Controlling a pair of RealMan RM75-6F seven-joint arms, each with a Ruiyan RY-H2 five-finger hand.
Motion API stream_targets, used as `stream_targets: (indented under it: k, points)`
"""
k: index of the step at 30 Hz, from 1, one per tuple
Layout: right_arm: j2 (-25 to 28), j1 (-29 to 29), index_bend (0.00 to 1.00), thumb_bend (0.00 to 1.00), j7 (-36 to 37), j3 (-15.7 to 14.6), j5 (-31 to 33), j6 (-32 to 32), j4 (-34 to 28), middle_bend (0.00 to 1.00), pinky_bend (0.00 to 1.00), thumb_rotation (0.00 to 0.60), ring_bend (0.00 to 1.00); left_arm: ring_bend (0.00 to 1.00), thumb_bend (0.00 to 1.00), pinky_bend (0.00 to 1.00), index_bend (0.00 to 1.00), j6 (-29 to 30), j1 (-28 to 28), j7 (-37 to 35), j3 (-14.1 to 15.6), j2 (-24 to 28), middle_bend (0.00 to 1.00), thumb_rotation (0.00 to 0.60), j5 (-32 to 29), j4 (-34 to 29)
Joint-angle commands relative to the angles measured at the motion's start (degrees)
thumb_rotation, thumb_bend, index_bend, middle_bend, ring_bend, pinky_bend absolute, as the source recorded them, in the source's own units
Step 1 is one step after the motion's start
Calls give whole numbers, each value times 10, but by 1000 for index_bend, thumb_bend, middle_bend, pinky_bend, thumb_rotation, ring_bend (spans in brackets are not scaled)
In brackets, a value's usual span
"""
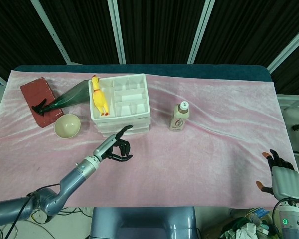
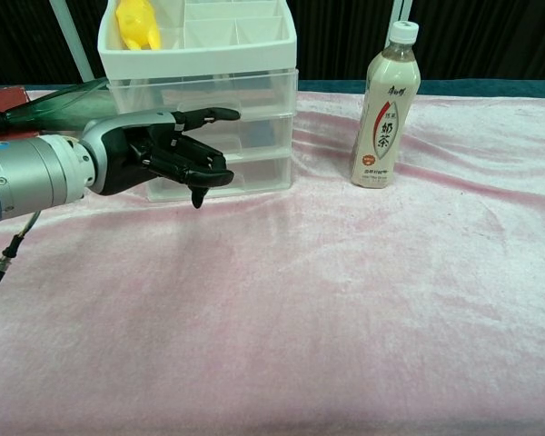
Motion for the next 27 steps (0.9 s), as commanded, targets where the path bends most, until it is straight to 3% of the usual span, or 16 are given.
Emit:
stream_targets:
  k: [1, 27]
  points:
    - [0, 0, 181, 103, 0, 0, 1, 0, 0, 80, 206, 600, 188, 600, 299, 579, 0, 1, 1, 2, 2, 1, 651, 600, 2, -3]
    - [-1, 0, 182, 106, -2, 0, 1, 1, 1, 80, 206, 600, 188, 600, 299, 579, 0, 10, 7, 10, 23, 6, 652, 600, 21, -27]
